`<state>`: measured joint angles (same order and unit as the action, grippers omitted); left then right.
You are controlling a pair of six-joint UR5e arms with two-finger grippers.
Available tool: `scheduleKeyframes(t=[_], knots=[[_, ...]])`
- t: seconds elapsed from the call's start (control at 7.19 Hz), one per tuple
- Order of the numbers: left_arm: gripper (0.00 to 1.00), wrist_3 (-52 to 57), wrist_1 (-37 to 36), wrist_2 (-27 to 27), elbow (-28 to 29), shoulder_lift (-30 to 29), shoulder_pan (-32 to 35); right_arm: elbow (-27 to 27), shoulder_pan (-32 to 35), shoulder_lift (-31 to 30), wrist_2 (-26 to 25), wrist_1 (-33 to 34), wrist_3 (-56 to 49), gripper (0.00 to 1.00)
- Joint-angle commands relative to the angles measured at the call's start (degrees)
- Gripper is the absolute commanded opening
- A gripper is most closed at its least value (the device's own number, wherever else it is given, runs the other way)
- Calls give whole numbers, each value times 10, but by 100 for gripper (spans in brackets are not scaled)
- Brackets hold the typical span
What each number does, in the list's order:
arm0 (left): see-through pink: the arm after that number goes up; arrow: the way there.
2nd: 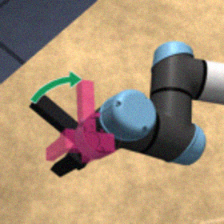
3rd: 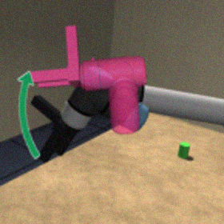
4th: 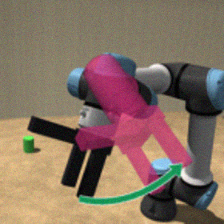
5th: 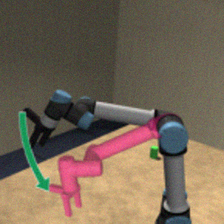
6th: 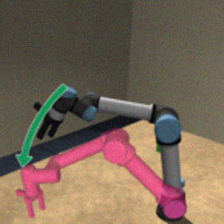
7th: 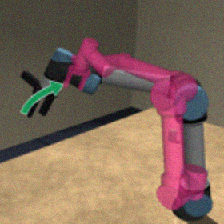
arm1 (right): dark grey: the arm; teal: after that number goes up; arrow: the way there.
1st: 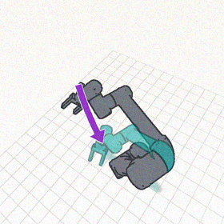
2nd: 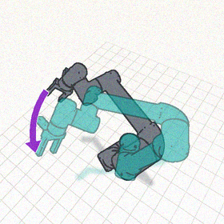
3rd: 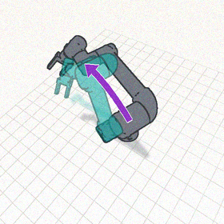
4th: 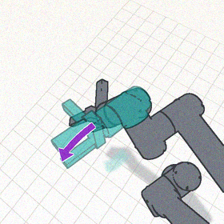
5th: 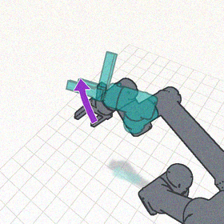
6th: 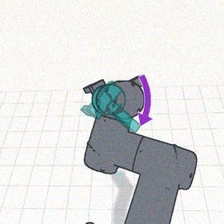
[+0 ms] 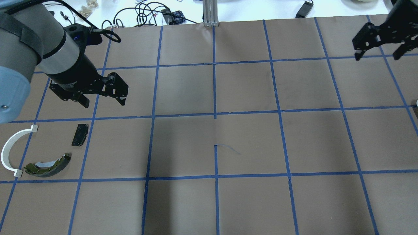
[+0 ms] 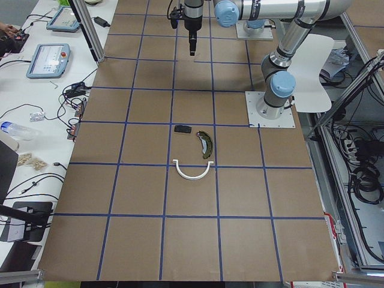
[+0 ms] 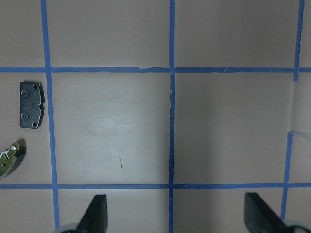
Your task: Place bearing gear from tray to pile
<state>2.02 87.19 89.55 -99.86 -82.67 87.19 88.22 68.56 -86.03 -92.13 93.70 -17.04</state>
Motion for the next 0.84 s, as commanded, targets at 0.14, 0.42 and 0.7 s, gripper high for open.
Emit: scheduleKeyframes(t=[0.14, 0.42, 0.7], knots=[[100, 1, 0, 3, -1, 1, 0, 1, -204, 88, -6, 37, -222, 100], [100, 3, 0, 3, -1, 1, 0, 2, -279, 177, -31, 141, -284, 100], [100, 4, 1, 3, -2, 2, 0, 11, -306, 239, -31, 195, -317, 100]])
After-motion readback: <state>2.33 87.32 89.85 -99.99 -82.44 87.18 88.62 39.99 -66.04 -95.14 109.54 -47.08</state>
